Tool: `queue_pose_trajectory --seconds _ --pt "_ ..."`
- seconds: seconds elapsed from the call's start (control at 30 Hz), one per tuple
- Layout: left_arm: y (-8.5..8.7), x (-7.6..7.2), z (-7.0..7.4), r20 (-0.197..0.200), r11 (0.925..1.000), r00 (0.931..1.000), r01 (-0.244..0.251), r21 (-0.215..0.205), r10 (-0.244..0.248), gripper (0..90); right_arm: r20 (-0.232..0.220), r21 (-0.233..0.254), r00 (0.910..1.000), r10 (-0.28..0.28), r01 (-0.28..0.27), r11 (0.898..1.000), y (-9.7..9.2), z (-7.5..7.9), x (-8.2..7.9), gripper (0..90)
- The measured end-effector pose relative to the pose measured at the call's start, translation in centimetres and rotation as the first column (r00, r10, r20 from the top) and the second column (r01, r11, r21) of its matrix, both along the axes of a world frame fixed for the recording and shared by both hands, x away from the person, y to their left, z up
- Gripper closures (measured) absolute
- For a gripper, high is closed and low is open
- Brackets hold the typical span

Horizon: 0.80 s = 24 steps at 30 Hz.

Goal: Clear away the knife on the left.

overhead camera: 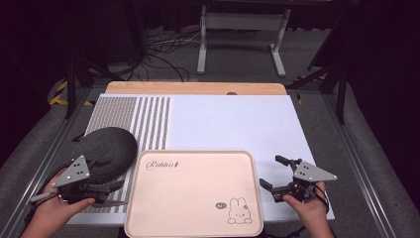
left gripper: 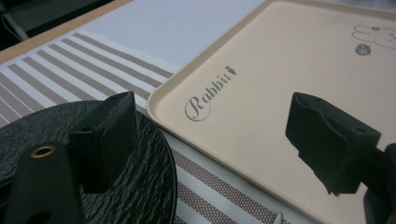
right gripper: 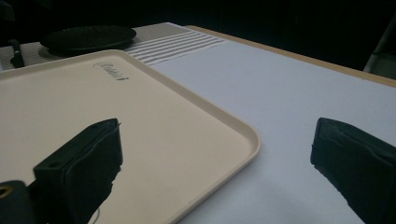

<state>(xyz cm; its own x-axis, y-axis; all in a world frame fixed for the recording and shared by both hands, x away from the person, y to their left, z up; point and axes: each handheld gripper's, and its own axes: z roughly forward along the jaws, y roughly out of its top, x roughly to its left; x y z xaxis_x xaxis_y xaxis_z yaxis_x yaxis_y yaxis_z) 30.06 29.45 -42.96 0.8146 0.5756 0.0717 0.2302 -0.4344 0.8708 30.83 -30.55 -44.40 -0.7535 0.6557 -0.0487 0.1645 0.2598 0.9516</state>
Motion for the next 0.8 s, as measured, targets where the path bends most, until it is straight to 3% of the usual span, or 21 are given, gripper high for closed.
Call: queue_pose_trajectory --seconds 0.33,0.43,0.63,0.8 --pt "0.1 0.1 0.7 -0.026 0.9932 0.9991 0.035 0.111 -0.032 18.8 -0.004 -0.004 1.0000 0.006 -0.006 1.000 0.0 0.0 0.0 2.8" --pt "0.2 0.1 1.0 -0.040 0.9922 0.9984 0.045 0.116 -0.040 18.8 -0.009 -0.005 0.9999 0.007 -0.007 1.000 0.0 -0.1 0.1 2.7" --pt "0.6 0.0 1.6 -0.082 0.9777 0.9952 0.069 0.199 -0.053 18.7 -0.006 -0.005 0.9999 0.011 -0.011 1.000 0.1 -0.1 0.1 2.8" --pt "0.7 0.1 1.9 -0.108 0.9677 0.9925 0.083 0.238 -0.058 18.3 -0.007 -0.008 0.9999 0.011 -0.012 1.000 0.1 -0.2 0.1 2.8"
